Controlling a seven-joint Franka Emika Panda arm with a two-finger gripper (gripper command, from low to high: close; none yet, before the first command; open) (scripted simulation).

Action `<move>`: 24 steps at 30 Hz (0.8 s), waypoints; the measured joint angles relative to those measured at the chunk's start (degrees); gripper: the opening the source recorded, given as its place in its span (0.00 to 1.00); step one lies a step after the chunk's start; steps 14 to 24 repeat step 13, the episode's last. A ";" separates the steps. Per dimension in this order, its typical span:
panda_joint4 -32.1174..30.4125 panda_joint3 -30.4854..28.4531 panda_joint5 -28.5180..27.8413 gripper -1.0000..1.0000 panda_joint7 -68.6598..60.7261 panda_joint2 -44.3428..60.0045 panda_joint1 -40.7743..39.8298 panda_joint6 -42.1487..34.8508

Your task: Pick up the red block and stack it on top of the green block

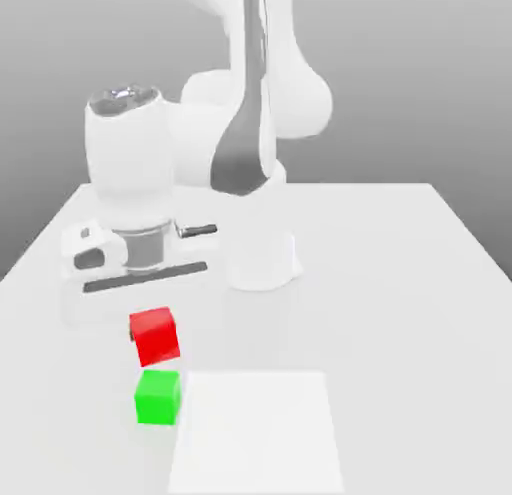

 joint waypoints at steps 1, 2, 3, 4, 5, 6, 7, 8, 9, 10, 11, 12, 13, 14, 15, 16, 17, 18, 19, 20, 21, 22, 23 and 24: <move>0.09 -0.04 0.56 0.00 -0.42 0.67 0.20 0.59; 0.17 -0.07 1.09 0.00 -0.78 1.38 0.36 1.21; 0.23 -0.11 1.59 0.00 -1.15 2.12 0.53 1.91; 0.27 -0.21 2.17 0.00 -1.58 2.90 0.74 2.65; 0.29 0.07 2.73 0.00 -1.99 3.70 0.59 3.42; 0.29 0.20 3.26 0.00 -2.38 4.53 0.56 4.23; 0.27 0.34 3.76 0.00 -2.73 5.39 0.49 5.08; 0.24 0.50 4.23 0.00 -3.07 6.27 0.39 5.96; 0.18 0.63 4.68 0.00 -3.38 7.18 0.30 6.87; 0.11 0.79 4.98 0.00 -3.57 8.11 0.17 7.80; 0.02 0.97 5.40 0.00 -3.86 9.07 0.03 8.78; -0.09 1.12 5.75 0.00 -4.10 10.05 -0.10 9.78; -0.15 1.21 5.93 1.00 -4.22 10.55 -0.16 10.29; -0.15 1.21 5.93 1.00 -4.22 10.55 -0.16 10.29; -0.15 1.21 5.93 1.00 -4.22 10.55 -0.16 10.29; -0.15 1.21 5.93 1.00 -4.22 10.55 -0.16 10.29; -0.15 1.21 5.93 1.00 -4.22 10.55 -0.16 10.29; -0.15 1.21 5.93 1.00 -4.22 10.55 -0.16 10.29; -0.15 1.21 5.93 1.00 -4.22 10.55 -0.16 10.29; -0.15 1.21 5.93 1.00 -4.22 10.55 -0.16 10.29; -0.15 1.21 5.93 1.00 -4.22 10.55 -0.16 10.29; -0.15 1.21 5.93 1.00 -4.22 10.55 -0.16 10.29; -0.15 1.21 5.93 1.00 -4.22 10.55 -0.16 10.29; -0.15 1.21 5.93 1.00 -4.22 10.55 -0.16 10.29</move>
